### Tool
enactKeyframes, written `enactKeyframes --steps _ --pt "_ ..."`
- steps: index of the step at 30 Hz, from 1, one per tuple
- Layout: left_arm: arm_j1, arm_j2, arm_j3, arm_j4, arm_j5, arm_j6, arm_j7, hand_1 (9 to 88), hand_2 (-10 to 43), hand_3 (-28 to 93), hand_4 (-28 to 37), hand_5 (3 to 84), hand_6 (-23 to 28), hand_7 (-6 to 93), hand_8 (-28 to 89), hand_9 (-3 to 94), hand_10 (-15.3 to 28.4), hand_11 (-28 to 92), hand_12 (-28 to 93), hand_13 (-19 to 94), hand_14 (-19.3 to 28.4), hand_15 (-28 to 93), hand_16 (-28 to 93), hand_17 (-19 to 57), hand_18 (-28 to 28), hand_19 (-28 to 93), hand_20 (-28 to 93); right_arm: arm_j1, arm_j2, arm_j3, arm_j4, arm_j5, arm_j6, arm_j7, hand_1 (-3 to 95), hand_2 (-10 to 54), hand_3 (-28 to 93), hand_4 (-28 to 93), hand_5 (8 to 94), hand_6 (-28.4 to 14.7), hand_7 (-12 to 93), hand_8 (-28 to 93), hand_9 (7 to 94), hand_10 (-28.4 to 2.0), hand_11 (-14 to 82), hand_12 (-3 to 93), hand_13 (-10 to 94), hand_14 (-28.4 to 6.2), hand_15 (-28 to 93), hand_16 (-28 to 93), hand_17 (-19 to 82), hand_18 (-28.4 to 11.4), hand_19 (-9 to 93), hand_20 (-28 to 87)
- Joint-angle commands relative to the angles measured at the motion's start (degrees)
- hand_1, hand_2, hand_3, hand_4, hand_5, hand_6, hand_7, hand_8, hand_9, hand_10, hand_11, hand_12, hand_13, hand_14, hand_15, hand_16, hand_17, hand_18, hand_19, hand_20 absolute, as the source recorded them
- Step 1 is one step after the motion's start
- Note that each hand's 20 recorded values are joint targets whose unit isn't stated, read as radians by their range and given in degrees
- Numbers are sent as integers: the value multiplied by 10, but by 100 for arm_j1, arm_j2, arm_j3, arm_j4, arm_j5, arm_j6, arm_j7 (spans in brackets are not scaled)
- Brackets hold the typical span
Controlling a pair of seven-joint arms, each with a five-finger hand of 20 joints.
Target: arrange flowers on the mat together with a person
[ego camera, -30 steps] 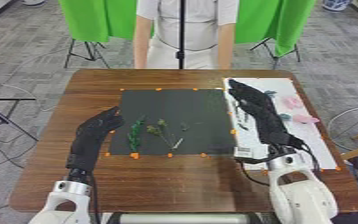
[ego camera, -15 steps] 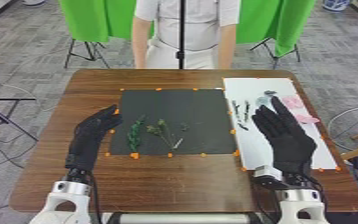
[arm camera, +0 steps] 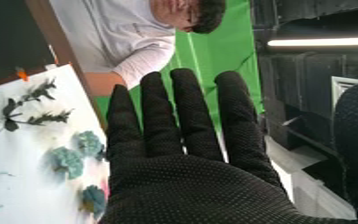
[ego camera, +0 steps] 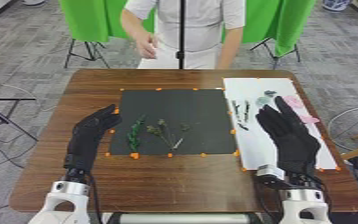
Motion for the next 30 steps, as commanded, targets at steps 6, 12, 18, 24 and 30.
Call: enactKeyframes --steps 6,12,18,24,30 --pt "113 -50 -42 -13 -55 72 -82 238 -29 654 -190 467 35 117 -56 452 135 195 156 368 173 158 49 59 124 88 180 -104 -84 38 -59 19 161 -69 53 42 838 -155 395 -7 108 -93 434 -149 49 113 340 -133 104 153 196 -130 27 276" --pt "102 -39 -44 -10 -61 62 -92 239 -29 653 -189 467 36 116 -56 451 134 194 156 368 174 160 49 58 125 87 180 -117 -88 18 -58 -3 177 -54 55 42 837 -155 400 -8 109 -93 439 -149 50 115 349 -135 108 152 198 -130 27 278" --pt "114 -36 -58 -15 -68 36 -126 239 -28 651 -189 466 36 116 -56 450 135 192 156 368 174 159 48 57 124 86 180 -128 -72 13 -66 11 213 -36 56 43 839 -156 404 -8 112 -93 443 -149 51 117 355 -134 112 153 201 -131 29 281" --pt "91 -43 -55 -6 -71 53 -126 240 -28 648 -187 466 36 115 -55 449 135 192 156 367 174 159 48 56 125 87 180 -121 -67 -5 -62 -5 200 -6 60 48 836 -156 407 -9 113 -94 449 -150 52 119 365 -137 117 155 202 -132 32 283" --pt "72 -31 -43 4 -75 56 -127 240 -27 648 -188 466 35 116 -56 449 134 193 156 366 173 157 49 56 125 87 180 -84 -58 -42 -32 -61 148 46 63 52 833 -156 417 -12 112 -93 455 -151 54 121 379 -138 124 160 204 -133 37 286"
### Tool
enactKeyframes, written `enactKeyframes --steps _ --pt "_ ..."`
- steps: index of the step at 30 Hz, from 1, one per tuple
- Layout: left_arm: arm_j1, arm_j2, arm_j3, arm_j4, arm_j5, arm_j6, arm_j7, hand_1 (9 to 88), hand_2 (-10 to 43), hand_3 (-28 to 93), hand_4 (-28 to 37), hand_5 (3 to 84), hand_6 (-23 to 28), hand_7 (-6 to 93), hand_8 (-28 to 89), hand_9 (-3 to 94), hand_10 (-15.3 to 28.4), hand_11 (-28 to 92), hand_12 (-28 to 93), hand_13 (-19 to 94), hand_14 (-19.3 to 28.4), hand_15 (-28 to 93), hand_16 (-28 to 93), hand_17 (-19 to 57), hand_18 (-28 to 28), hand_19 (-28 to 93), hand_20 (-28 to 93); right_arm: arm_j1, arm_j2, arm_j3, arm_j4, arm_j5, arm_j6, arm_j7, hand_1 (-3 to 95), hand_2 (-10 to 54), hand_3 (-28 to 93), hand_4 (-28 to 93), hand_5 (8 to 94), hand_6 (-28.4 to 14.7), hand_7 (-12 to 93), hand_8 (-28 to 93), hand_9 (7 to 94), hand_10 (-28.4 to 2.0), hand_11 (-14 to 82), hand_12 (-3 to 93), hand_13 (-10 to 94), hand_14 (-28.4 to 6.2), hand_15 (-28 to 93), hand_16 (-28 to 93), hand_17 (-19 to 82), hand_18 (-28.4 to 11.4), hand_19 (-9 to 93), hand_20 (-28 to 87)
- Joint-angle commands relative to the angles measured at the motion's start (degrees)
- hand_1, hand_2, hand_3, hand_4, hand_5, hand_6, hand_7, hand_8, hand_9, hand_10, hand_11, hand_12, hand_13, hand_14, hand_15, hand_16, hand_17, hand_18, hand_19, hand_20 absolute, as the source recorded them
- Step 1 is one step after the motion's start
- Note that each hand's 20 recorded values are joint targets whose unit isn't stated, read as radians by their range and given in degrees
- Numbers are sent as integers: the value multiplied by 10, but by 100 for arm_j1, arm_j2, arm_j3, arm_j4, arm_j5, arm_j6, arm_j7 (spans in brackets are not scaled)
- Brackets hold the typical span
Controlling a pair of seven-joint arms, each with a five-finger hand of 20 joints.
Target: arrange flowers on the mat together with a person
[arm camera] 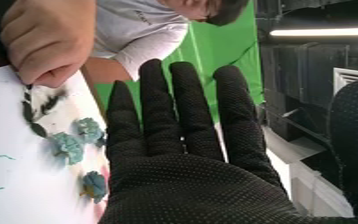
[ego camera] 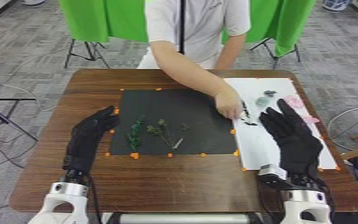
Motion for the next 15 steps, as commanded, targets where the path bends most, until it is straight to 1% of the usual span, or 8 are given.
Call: enactKeyframes --steps 1,4,5,6,9,11,15 --pt "23 -32 -2 14 -30 37 -50 240 -27 648 -188 466 36 116 -56 449 135 193 156 367 173 158 49 55 125 87 180 -47 -35 -67 -25 -81 -13 33 64 53 832 -156 419 -12 112 -93 457 -151 54 121 381 -138 124 160 204 -133 37 286" --pt "37 -50 -17 7 -22 41 -45 240 -28 650 -188 466 36 116 -56 449 135 192 156 367 173 159 49 55 125 87 179 0 -17 -86 -9 -79 13 49 65 54 831 -156 422 -12 112 -92 460 -151 54 122 385 -139 126 161 206 -135 40 287" --pt "28 -46 -25 9 -24 19 -61 240 -27 649 -189 466 36 115 -56 450 135 193 157 367 174 159 49 55 125 87 179 -18 -23 -84 -14 -87 15 30 65 54 831 -156 424 -13 113 -91 462 -151 55 122 386 -139 126 162 206 -135 40 288" --pt "52 -48 -32 -5 -23 26 -59 240 -28 649 -189 466 37 114 -56 450 135 193 157 368 174 159 49 55 126 88 179 -20 -17 -81 -18 -92 8 40 65 54 831 -156 425 -13 113 -92 463 -151 55 122 387 -139 126 162 206 -135 40 288" --pt "26 -60 -37 10 -18 17 -76 240 -27 650 -188 466 37 114 -55 449 135 193 157 367 174 160 49 55 126 88 179 -22 -22 -88 -21 -88 46 41 66 55 830 -156 426 -13 113 -92 464 -151 55 122 388 -138 126 163 207 -135 41 288" --pt "-21 -75 -44 25 37 -7 -97 240 -27 650 -188 466 36 114 -56 450 135 193 157 367 174 160 49 55 126 88 179 -6 -27 -97 -14 -94 59 45 67 55 829 -156 428 -14 112 -92 465 -151 55 123 390 -139 126 163 207 -135 40 287" --pt "-25 -83 -37 22 51 -27 -92 241 -27 649 -188 466 36 114 -56 449 135 193 157 367 174 161 48 54 126 88 179 -8 -22 -107 2 -104 48 72 68 56 829 -156 430 -14 113 -91 467 -152 55 123 390 -138 126 163 208 -134 39 287"
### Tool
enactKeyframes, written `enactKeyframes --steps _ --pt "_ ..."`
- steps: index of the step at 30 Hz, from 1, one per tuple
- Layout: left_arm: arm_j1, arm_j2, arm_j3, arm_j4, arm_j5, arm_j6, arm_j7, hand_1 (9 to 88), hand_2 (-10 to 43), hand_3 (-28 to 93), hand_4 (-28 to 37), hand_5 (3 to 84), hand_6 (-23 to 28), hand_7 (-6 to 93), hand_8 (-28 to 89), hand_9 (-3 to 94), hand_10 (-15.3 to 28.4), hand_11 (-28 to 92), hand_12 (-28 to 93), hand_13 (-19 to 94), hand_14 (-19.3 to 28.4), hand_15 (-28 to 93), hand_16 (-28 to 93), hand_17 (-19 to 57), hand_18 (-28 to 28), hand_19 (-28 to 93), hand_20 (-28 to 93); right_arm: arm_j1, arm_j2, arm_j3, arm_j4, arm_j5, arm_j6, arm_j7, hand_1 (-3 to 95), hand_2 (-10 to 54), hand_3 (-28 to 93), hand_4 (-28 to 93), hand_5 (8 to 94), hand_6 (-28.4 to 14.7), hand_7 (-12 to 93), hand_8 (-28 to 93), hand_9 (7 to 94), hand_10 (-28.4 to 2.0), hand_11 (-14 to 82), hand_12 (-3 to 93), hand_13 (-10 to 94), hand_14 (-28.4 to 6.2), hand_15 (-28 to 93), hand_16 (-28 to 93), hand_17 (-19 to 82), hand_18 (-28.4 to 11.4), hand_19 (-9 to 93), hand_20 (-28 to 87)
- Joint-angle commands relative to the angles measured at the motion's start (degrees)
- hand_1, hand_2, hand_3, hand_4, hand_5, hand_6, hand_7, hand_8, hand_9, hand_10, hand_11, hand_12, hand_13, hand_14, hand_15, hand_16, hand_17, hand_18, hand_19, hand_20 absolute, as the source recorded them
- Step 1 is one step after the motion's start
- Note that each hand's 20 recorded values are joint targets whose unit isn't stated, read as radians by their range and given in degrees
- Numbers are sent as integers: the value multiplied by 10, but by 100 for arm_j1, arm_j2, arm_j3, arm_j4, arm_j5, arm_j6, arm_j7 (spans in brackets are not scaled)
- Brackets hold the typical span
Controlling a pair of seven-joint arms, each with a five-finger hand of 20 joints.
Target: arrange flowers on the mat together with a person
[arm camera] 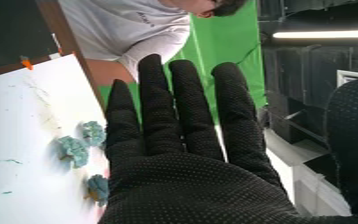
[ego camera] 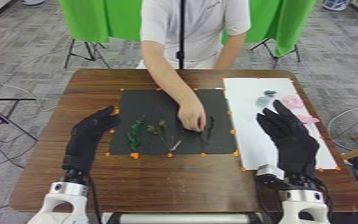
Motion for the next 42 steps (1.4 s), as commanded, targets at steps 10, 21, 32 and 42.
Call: enactKeyframes --steps 10,21,32,42 --pt "53 -72 -47 -7 24 3 -76 241 -27 651 -189 466 37 114 -55 450 136 194 156 366 174 161 48 54 126 89 179 -61 -32 -40 -15 -80 52 5 67 58 830 -155 434 -14 115 -92 469 -152 55 123 390 -138 126 162 209 -134 39 287" --pt "43 -77 -32 1 20 12 -66 240 -27 651 -190 465 36 114 -55 450 135 195 156 367 174 161 49 54 125 88 179 -21 -36 -52 6 -83 61 27 68 59 830 -155 437 -14 116 -92 471 -153 56 124 391 -137 127 163 209 -135 39 289" --pt "45 -80 -31 0 22 13 -62 241 -26 650 -190 466 36 115 -55 449 135 193 156 367 174 162 48 54 125 89 179 -13 -23 -52 11 -96 39 24 68 57 831 -155 440 -14 119 -93 472 -153 57 127 393 -138 127 164 210 -135 43 292" --pt "57 -76 -40 -1 20 25 -74 241 -25 649 -191 466 37 114 -55 450 135 193 156 366 174 162 48 54 126 89 179 -15 4 -40 1 -131 63 17 78 44 829 -152 441 -14 121 -94 475 -153 58 131 393 -136 127 165 212 -135 49 298"
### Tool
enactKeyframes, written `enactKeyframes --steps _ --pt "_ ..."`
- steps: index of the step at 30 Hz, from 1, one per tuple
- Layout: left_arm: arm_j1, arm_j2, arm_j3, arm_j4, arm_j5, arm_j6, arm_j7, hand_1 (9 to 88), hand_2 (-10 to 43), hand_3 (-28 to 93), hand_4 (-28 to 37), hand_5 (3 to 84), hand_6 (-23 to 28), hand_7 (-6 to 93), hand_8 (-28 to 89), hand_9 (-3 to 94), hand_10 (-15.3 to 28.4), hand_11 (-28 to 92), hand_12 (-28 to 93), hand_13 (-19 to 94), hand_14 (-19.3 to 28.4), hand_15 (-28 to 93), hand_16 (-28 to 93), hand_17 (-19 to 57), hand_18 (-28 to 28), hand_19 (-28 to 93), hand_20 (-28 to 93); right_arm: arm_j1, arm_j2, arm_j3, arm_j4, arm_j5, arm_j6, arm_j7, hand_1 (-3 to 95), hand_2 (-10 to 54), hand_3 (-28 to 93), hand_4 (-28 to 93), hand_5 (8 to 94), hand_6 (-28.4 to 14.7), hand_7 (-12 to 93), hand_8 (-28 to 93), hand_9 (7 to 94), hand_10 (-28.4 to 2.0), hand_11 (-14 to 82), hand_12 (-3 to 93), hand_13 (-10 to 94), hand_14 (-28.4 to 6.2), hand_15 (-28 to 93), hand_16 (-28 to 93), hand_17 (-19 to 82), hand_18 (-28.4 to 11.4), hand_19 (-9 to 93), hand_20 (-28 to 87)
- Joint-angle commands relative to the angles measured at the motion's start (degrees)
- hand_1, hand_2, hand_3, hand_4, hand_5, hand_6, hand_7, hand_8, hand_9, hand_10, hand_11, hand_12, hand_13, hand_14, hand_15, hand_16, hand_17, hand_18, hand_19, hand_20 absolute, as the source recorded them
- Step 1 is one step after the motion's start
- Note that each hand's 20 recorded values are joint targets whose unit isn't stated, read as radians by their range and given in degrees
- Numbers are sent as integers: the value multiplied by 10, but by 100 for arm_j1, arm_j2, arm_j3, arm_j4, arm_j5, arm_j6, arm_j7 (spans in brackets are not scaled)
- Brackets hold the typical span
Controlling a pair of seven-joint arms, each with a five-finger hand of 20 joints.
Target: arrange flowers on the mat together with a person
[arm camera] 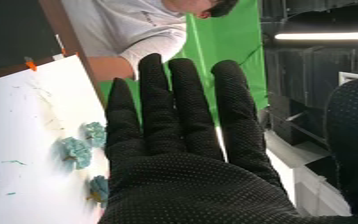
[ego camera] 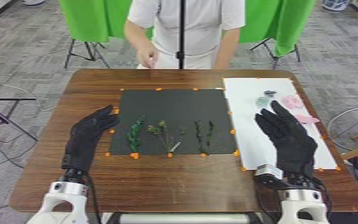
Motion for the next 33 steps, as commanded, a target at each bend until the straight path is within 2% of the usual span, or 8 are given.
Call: enactKeyframes --steps 1,11,14,16,19,23,29,33 --pt "89 -43 -19 -10 8 29 -46 241 -26 650 -190 466 37 113 -55 450 135 193 156 366 174 161 48 54 126 89 178 -30 20 -9 -15 -105 36 -24 80 41 829 -152 441 -14 121 -94 475 -153 58 132 393 -136 127 165 213 -135 51 299" --pt "65 10 -24 -8 8 15 -61 242 -25 649 -189 466 37 113 -55 449 136 192 156 366 173 161 48 54 126 90 178 484 759 238 -166 -1878 639 49 173 -41 798 -144 441 -20 122 -92 482 -155 60 142 446 -140 140 183 267 -145 227 382" --pt "1 31 -17 22 11 -16 -67 241 -25 649 -189 466 37 114 -55 450 136 194 157 366 173 161 49 54 126 90 178 741 1091 421 -340 -3002 695 605 215 -71 778 -142 446 -25 125 -93 499 -155 65 149 502 -141 153 196 294 -149 333 415" --pt "-12 47 -16 27 14 -7 -74 241 -26 650 -189 466 36 115 -55 450 135 194 156 367 173 160 48 54 126 89 178 944 1297 595 -434 -3789 309 1022 248 -89 758 -141 456 -32 126 -92 509 -157 74 153 550 -142 182 209 318 -158 443 409" --pt "25 62 -17 2 9 22 -43 242 -25 649 -190 466 36 114 -56 449 135 193 156 367 173 161 49 54 126 89 178 1198 1716 503 -485 -4756 484 1712 290 -95 738 -149 511 -38 132 -96 555 -157 97 153 608 -141 238 209 359 -164 538 396" --pt "71 70 -32 -31 -6 72 -73 241 -26 651 -191 466 37 114 -55 449 133 193 157 367 174 162 49 54 126 89 178 1558 2126 516 -542 -6183 -590 2579 345 -95 710 -165 546 -37 132 -98 615 -159 125 157 665 -134 280 211 402 -164 585 396" --pt "63 55 -41 -36 3 131 -22 241 -26 650 -191 466 37 114 -55 449 135 193 156 366 173 162 49 54 126 89 178 2222 2625 178 -329 -6846 -2048 3444 396 -95 679 -197 578 -33 125 -96 672 -161 136 158 728 -116 305 213 463 -156 626 393" --pt "109 49 -21 -48 -4 135 -29 240 -27 652 -191 466 37 114 -55 449 135 194 157 367 173 162 48 53 126 90 178 2584 2718 -130 -26 -6881 -2497 3718 421 -95 656 -207 587 -29 115 -93 712 -163 130 153 791 -97 308 217 519 -142 657 385"
